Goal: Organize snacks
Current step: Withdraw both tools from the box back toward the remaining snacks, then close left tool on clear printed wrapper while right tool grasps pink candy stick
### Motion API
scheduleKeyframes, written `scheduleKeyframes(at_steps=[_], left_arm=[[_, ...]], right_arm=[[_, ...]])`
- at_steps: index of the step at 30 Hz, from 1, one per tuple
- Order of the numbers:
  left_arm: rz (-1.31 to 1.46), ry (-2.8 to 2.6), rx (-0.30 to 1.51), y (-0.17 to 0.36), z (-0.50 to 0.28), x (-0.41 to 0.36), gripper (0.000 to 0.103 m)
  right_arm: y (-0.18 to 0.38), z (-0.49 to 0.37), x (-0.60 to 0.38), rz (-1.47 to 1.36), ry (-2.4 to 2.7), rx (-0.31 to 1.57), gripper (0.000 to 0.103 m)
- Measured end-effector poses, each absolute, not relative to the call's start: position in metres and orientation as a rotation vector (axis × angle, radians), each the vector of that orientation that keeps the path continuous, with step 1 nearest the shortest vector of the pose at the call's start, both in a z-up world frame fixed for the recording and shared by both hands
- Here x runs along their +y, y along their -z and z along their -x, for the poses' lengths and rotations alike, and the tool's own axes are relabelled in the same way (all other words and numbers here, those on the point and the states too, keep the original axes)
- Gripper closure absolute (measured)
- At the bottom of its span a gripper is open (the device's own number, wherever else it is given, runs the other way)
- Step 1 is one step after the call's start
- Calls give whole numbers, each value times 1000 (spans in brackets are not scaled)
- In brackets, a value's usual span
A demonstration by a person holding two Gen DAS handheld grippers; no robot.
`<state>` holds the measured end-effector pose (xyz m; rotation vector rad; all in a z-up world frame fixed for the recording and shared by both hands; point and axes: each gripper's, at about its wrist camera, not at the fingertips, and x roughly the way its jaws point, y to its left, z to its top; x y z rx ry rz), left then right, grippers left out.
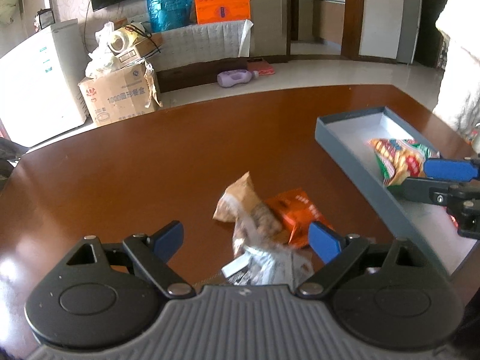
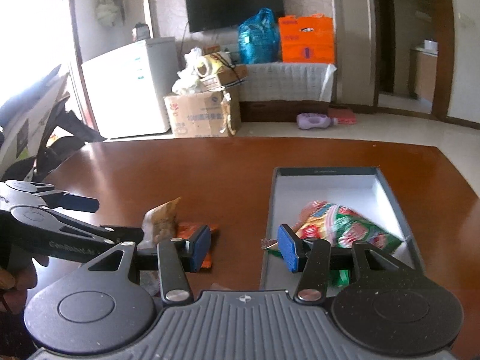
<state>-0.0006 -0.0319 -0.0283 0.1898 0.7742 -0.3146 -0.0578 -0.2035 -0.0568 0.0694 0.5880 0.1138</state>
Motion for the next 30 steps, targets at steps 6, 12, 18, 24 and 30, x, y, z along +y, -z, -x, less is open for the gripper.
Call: scheduleKeyframes(at_steps=[6, 12, 18, 24, 30], left_arm=[[-212, 305, 789, 43, 10, -33, 12], [-231, 315, 808, 56, 13, -35, 12], [-254, 328, 818, 68, 16, -40, 12], [-259, 333, 829, 77, 13, -41, 12], [-255, 345, 836, 83, 13, -40, 12]], right_arm=[[69, 58, -178, 9, -144, 633, 52], [79, 60, -175, 18, -154, 676, 52], [87, 61, -171, 30, -176, 709, 52], [99, 62, -160, 58, -214, 751, 52], [112, 59, -157, 91, -207, 804, 52]])
